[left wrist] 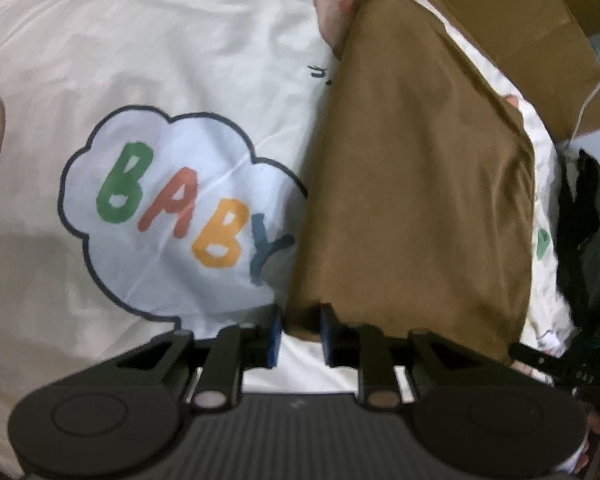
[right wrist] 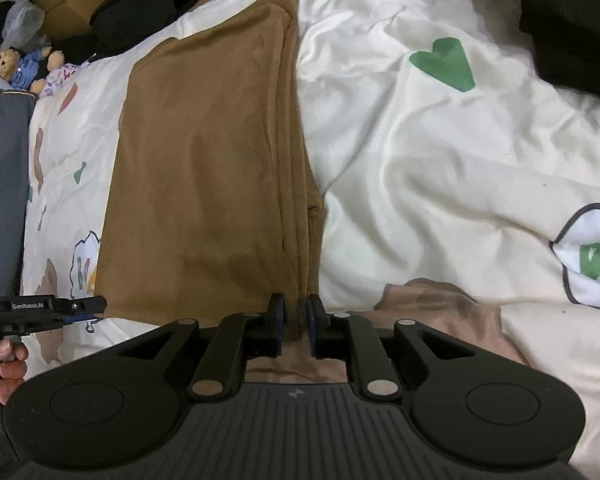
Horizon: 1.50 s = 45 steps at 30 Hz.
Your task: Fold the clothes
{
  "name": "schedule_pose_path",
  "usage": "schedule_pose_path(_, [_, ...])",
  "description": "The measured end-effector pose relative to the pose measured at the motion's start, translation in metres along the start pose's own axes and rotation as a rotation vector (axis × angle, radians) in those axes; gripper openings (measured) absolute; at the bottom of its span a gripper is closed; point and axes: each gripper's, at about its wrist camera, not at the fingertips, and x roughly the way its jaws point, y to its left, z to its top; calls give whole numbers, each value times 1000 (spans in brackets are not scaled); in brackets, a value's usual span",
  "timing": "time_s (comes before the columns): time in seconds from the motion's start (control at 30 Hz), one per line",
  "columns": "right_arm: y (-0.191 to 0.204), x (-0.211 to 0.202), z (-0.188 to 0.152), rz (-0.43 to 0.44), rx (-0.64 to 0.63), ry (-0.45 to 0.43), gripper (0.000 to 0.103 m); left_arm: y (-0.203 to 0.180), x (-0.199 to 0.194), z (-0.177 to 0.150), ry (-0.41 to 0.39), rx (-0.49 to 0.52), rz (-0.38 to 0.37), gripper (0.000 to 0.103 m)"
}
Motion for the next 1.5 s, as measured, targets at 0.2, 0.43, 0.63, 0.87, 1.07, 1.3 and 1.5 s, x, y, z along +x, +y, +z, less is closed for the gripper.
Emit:
schedule_pose_path(0.2, [8,-23,16,-14,-23,-53,29,-5,-15,7,-12,-15,86,71])
schedule_pose_path(0.43, [37,-61,52,-11,-108,-74,48,-26,-51,22,-57,18,106,74])
schedule_pose_path(0.63, [59,-85,80,-52,-145,-64,58,-47,-89,25,-92,66,123,79])
schedule_pose_path(0.87, [71,-126,104,-55,-187,-122,71,-67,-143,36,-142,89,107,82])
schedule_pose_path(1.07, [67,-170,122,-79,-134,-164,80,-85,-200,45,-232,117,151,92])
schedule_pose_path(1.3, [81,-224,140,-63,-182,-167,95,-104,-235,62,-289,106,112,95])
schedule_pose_path(1.5, [101,-248,147,-42,-248,-188,103,-125,-240,71,-282,162,84,95])
